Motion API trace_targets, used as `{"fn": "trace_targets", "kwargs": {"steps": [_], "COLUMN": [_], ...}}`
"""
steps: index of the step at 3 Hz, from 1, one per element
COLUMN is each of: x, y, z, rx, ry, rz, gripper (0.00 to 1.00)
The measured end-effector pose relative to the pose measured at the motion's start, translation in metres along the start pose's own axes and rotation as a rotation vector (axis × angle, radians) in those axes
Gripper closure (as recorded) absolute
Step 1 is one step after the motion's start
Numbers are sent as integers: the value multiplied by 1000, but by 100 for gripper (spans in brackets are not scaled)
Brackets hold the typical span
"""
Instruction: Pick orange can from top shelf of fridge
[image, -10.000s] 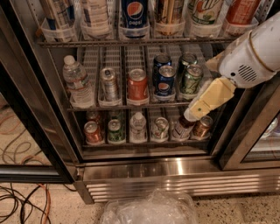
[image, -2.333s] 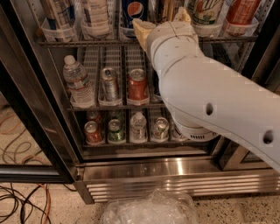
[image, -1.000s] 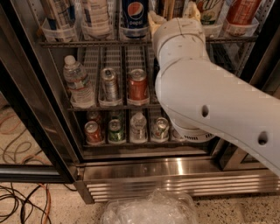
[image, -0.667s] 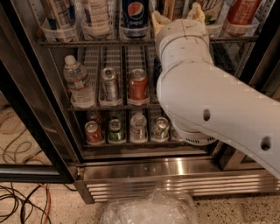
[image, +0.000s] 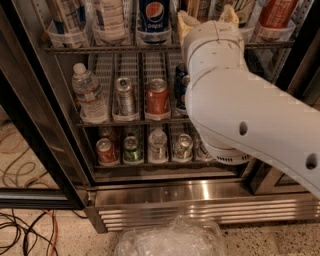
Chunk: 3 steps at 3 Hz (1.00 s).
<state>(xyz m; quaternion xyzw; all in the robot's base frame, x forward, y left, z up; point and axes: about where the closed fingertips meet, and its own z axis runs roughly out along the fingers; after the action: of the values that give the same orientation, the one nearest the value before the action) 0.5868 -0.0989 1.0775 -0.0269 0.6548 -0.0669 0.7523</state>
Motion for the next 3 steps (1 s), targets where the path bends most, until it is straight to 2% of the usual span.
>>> {"fn": "trace_targets", "kwargs": {"steps": [3], "x": [3], "y": [14], "z": [21], "rx": [-34], "ry": [8], "rz": [52], "gripper": [37]}}
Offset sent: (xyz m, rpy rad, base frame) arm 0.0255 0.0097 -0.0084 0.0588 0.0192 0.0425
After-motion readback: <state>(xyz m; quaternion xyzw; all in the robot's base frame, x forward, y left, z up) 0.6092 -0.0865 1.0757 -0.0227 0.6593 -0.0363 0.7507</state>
